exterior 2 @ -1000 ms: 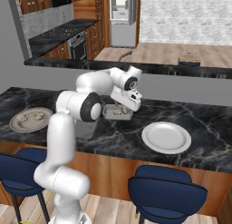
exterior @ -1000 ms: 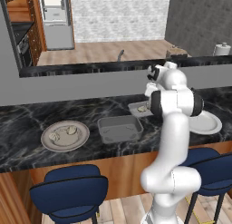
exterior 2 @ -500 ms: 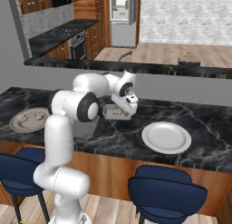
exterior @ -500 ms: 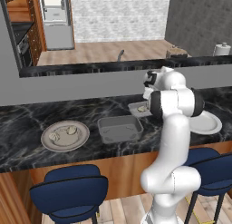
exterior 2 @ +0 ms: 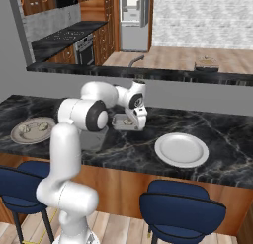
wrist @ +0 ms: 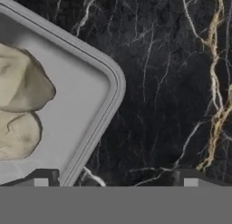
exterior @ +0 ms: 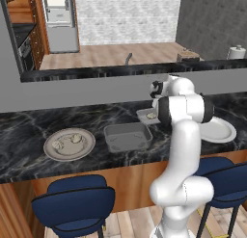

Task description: Place two dumplings into each of the tupperware containers and then place the containers in the fridge.

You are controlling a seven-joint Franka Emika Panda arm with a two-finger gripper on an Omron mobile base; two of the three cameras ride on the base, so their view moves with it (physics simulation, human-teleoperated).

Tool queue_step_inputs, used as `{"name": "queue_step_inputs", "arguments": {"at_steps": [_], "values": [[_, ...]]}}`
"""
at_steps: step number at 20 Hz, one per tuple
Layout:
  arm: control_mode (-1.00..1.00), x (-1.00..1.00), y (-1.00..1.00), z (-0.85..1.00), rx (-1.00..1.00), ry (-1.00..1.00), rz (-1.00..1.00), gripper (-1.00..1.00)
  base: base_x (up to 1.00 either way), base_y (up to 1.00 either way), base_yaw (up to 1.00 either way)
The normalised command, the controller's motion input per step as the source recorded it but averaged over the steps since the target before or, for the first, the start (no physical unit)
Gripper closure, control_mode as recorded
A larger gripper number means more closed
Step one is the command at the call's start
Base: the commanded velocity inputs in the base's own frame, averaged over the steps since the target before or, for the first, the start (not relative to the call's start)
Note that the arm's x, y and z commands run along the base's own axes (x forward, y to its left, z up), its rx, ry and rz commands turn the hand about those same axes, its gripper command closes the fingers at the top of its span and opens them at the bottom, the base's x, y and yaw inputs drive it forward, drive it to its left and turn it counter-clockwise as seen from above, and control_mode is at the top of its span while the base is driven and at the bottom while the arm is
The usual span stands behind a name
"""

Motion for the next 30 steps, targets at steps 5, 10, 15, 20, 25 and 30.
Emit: {"name": "queue_step_inputs", "arguments": {"at_steps": [5,10,15,20,25,30], "values": [[-1.0,0.04,-0.3,-0.16,0.0,0.06,-0.13,-1.0,0.0,0.0,0.0],[-1.0,0.27,-0.16,-0.09,0.0,0.07,-0.1,-1.0,0.0,0.0,0.0],[-1.0,0.25,-0.01,-0.09,0.0,0.08,-0.09,-1.0,0.0,0.0,0.0],[-1.0,0.0,0.0,-0.28,-0.06,0.02,-0.05,-1.0,0.0,0.0,0.0],[-1.0,-0.08,0.03,-0.29,-0.07,0.0,-0.02,-1.0,0.0,0.0,0.0],[-1.0,-0.45,0.23,-0.7,-0.17,0.0,0.0,-1.0,0.0,0.0,0.0]]}}
